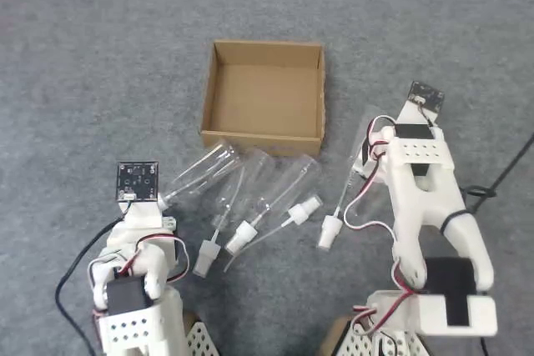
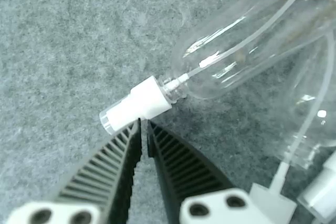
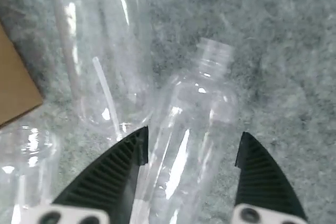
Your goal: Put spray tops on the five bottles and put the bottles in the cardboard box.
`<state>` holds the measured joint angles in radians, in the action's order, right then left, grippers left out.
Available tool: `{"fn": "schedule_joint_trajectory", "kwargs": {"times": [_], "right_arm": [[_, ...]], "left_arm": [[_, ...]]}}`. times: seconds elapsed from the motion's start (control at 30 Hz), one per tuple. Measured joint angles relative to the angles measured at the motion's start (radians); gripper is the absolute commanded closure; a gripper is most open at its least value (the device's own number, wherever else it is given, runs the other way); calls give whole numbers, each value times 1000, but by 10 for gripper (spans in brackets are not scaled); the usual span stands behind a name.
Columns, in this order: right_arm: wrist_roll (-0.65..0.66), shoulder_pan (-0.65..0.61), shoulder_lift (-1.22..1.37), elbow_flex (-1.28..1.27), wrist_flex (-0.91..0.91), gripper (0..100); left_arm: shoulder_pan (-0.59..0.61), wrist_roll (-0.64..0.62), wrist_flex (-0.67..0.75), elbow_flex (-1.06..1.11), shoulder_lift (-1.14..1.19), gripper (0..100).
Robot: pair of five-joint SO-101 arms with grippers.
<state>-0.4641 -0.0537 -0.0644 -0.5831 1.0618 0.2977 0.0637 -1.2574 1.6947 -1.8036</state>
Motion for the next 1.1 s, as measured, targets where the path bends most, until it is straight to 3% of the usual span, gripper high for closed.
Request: {"fn": "schedule_joint_trajectory", "kwargs": {"times": [1.1], "right_arm": [[-38, 87, 55, 20, -26, 762]], "left_arm": [[0, 0, 0, 0, 0, 988]]}}
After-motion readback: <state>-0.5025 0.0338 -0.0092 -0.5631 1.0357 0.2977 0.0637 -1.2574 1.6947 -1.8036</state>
